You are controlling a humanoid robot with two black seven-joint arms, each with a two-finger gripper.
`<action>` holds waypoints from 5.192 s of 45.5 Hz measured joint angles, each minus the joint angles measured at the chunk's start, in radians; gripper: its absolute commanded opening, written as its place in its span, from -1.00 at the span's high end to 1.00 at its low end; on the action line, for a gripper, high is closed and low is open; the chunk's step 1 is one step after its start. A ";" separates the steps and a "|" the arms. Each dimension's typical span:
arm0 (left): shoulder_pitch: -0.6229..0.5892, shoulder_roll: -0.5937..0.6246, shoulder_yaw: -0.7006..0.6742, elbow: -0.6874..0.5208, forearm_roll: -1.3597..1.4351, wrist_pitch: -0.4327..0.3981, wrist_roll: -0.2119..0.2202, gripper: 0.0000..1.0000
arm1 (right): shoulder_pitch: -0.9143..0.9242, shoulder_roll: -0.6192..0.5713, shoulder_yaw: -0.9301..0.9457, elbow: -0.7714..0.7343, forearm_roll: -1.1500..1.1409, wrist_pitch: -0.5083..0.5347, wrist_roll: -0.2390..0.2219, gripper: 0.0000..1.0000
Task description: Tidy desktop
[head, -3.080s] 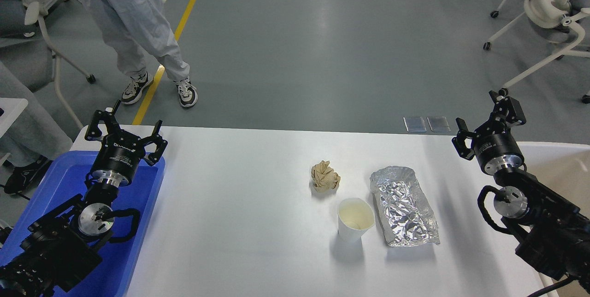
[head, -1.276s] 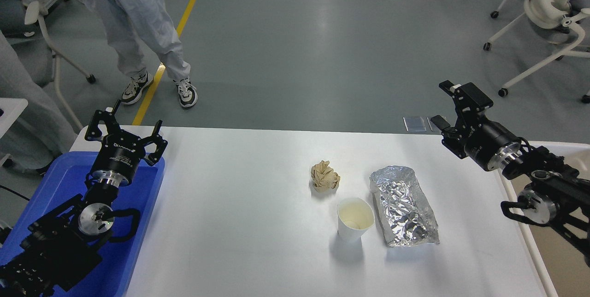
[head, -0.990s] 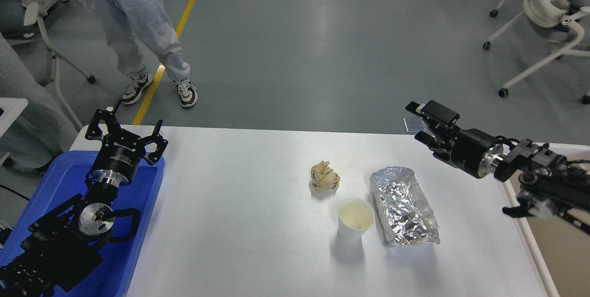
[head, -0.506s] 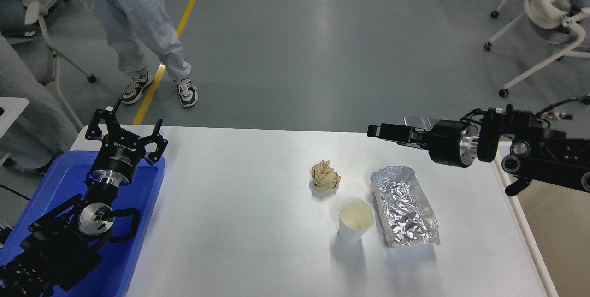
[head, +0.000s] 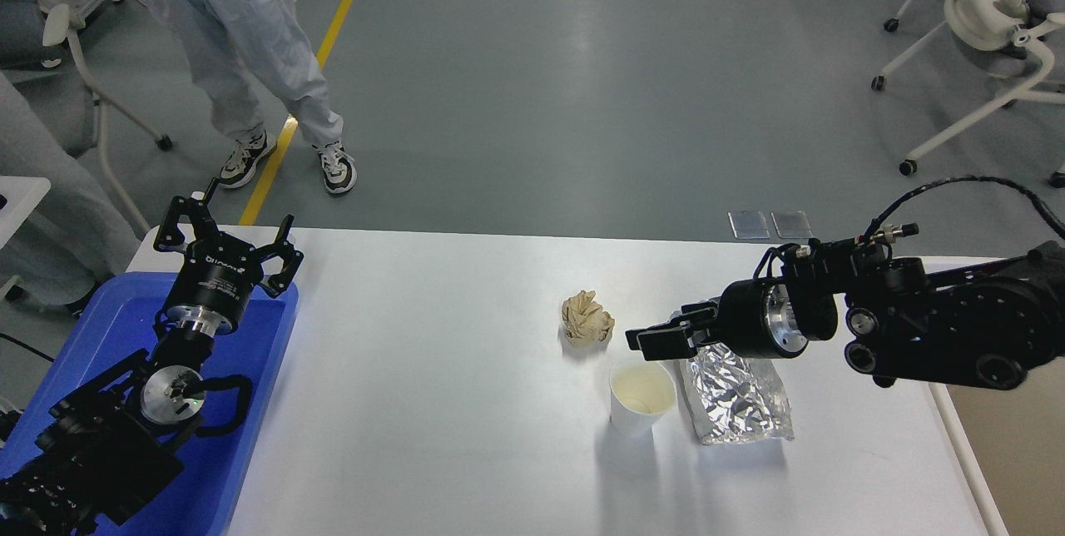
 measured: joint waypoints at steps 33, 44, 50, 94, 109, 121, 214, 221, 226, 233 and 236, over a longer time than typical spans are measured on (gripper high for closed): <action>0.000 0.000 0.000 0.000 0.000 -0.002 0.000 -1.00 | -0.112 0.166 -0.062 -0.171 -0.108 -0.034 -0.012 -0.99; 0.000 0.000 0.000 0.000 0.000 -0.002 0.000 -1.00 | -0.118 0.172 -0.064 -0.199 -0.116 -0.039 -0.012 -0.84; 0.000 0.000 0.000 0.000 0.000 -0.002 0.000 -1.00 | -0.123 0.174 -0.066 -0.213 -0.118 -0.041 -0.010 0.06; 0.000 0.000 0.000 0.000 0.000 -0.002 0.000 -1.00 | -0.060 0.128 -0.084 -0.161 -0.075 0.013 -0.004 1.00; 0.001 0.000 0.000 0.000 0.000 -0.002 0.000 -1.00 | 0.131 0.008 -0.086 0.003 0.043 0.117 -0.011 1.00; 0.001 0.000 0.000 0.000 0.000 -0.002 0.000 -1.00 | 0.282 -0.093 -0.086 0.083 0.076 0.230 -0.012 1.00; 0.001 0.000 0.000 0.000 0.000 -0.002 0.000 -1.00 | -0.536 -0.522 0.465 -0.638 0.824 0.163 0.021 1.00; 0.001 0.000 0.000 0.000 0.000 -0.002 0.000 -1.00 | -0.641 -0.415 0.548 -0.783 0.880 0.164 0.022 1.00; 0.001 0.000 0.000 0.000 0.000 -0.002 0.000 -1.00 | -0.701 -0.349 0.592 -0.868 0.902 0.160 0.023 1.00; 0.001 0.000 0.000 0.000 0.000 -0.002 0.000 -1.00 | -0.758 -0.239 0.641 -1.017 0.918 0.155 0.020 1.00; 0.001 0.000 0.000 0.000 0.000 -0.002 0.000 -1.00 | -0.775 -0.188 0.654 -1.096 0.922 0.155 0.018 1.00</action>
